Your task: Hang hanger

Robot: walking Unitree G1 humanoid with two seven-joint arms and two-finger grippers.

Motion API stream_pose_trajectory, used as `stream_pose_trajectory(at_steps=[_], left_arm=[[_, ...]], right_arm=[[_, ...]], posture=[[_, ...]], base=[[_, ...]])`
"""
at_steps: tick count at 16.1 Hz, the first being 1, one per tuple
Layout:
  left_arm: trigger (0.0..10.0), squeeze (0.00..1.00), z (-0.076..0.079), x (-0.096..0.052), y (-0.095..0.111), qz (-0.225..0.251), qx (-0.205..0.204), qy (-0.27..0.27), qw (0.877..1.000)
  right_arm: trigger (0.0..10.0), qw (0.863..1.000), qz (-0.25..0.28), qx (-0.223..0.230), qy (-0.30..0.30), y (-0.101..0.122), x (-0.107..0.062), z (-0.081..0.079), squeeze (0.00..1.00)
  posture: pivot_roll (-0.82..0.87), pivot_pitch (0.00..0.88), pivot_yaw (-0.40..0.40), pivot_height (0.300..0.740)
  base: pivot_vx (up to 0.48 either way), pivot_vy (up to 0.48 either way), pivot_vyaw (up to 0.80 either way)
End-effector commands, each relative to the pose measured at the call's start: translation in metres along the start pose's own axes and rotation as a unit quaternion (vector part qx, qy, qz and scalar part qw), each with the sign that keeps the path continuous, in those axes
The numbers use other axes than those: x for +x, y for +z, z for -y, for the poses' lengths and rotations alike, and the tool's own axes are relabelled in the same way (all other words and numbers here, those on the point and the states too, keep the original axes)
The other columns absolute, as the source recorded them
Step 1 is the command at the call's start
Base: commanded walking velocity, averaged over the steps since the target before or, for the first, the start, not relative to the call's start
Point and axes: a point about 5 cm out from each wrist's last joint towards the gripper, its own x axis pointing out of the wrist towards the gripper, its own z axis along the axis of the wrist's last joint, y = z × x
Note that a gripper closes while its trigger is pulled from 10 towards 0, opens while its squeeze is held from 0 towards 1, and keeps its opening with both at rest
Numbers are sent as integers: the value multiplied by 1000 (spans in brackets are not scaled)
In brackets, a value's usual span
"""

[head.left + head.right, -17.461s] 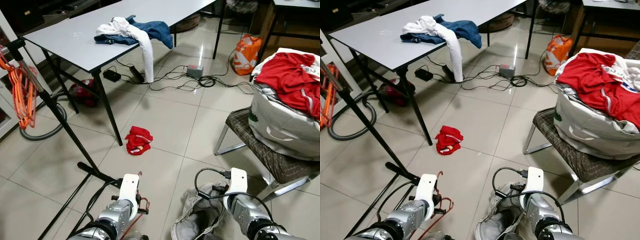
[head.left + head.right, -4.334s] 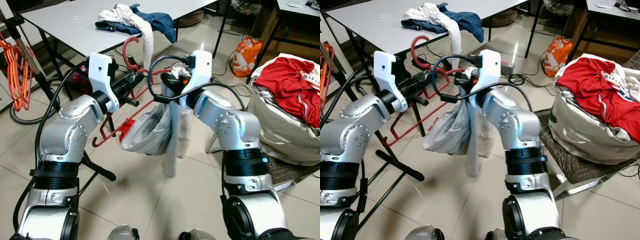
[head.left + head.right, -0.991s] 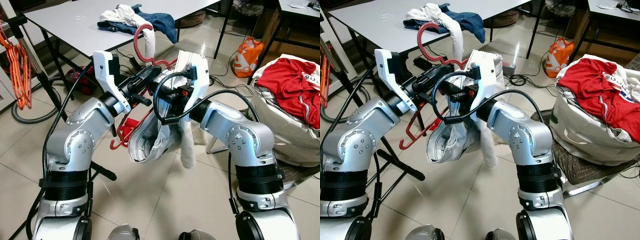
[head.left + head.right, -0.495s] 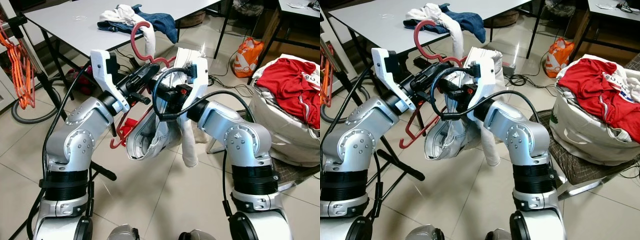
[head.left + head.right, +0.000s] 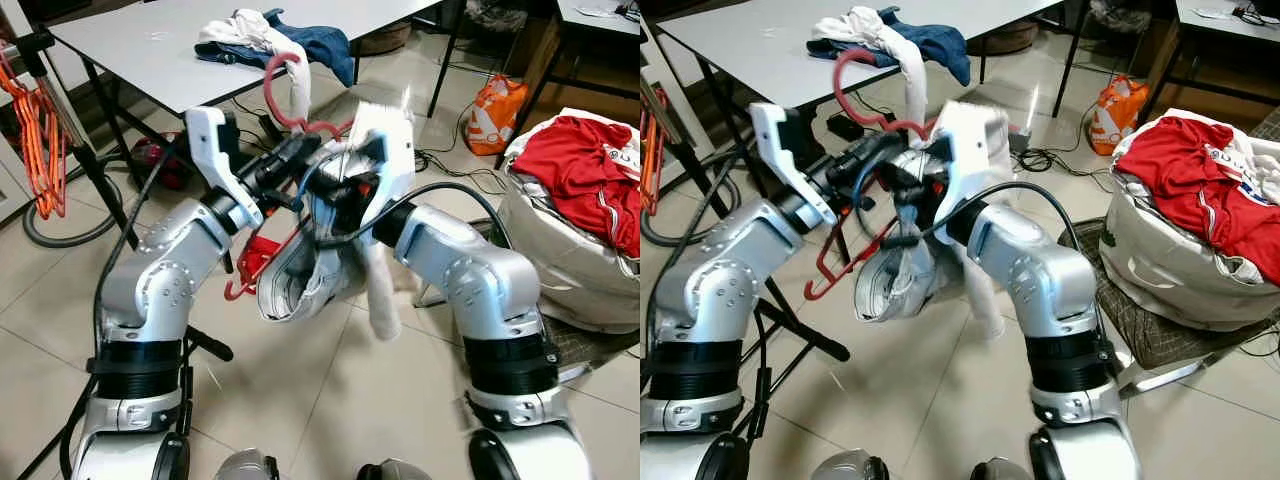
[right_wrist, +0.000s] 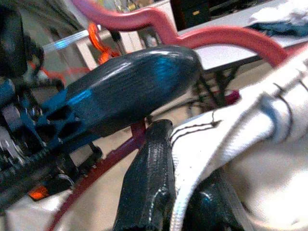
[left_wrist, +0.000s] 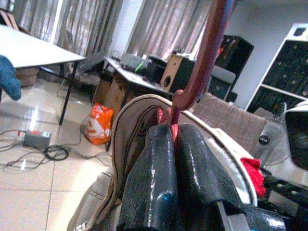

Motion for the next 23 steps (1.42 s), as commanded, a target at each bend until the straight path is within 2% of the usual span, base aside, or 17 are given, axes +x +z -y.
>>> stream_pose_trajectory(at_steps=[1,2,3,8,9,12,14,15,16,19,21,22,23], left_arm=[[10000,0,23,17,5,8,6,-63,998],[10000,0,23,16,4,7,7,-61,998],[10000,0,23,16,3,5,8,-61,998],[10000,0,23,17,4,8,6,-63,998],[10000,0,23,17,4,8,6,-63,998],[10000,0,23,16,3,8,5,-63,998],[10000,0,23,16,4,10,2,-61,998],[10000,0,22,17,5,17,-9,-58,998],[10000,0,22,18,5,21,-15,-56,998],[10000,0,27,24,4,58,-77,-46,994],[10000,0,29,26,2,68,-92,-41,993],[10000,0,29,26,1,70,-94,-40,992],[10000,0,29,26,1,70,-96,-38,992]], right_arm=[[0,998,-12,-24,49,-6,10,-19,1000],[2196,998,-21,-45,36,-11,9,-14,1000],[10000,998,-30,-58,24,-16,7,-8,1000],[10000,998,-28,-61,14,-20,6,-5,1000],[10000,999,-14,-28,27,-19,6,-6,1000],[10000,999,-23,-14,33,-22,4,-4,1000],[10000,997,-47,-59,29,-29,1,1,1000],[10000,987,-68,-145,25,-35,-2,4,1000],[10000,984,-72,-163,25,-36,-2,4,1000],[10000,987,-59,-146,29,-31,-5,4,1000],[10000,983,-58,-170,33,-29,-6,2,1000],[10000,983,-41,-176,35,-20,-9,0,0],[10000,983,-23,-177,39,-9,-13,-2,0]], posture=[[-101,0,19,740],[-102,0,22,740],[-102,0,23,740],[-102,0,25,740],[-101,0,25,740],[-101,0,24,740],[-101,0,24,740],[-103,0,26,740],[-103,0,26,740],[-111,0,27,740],[-114,0,26,740],[-113,0,24,740],[-114,0,24,740]], base=[[0,0,0],[0,0,0],[0,0,0],[0,0,0],[0,0,0],[0,0,0],[0,0,0],[0,0,0],[0,0,0],[0,0,0],[0,0,0],[0,0,0],[0,0,0]])
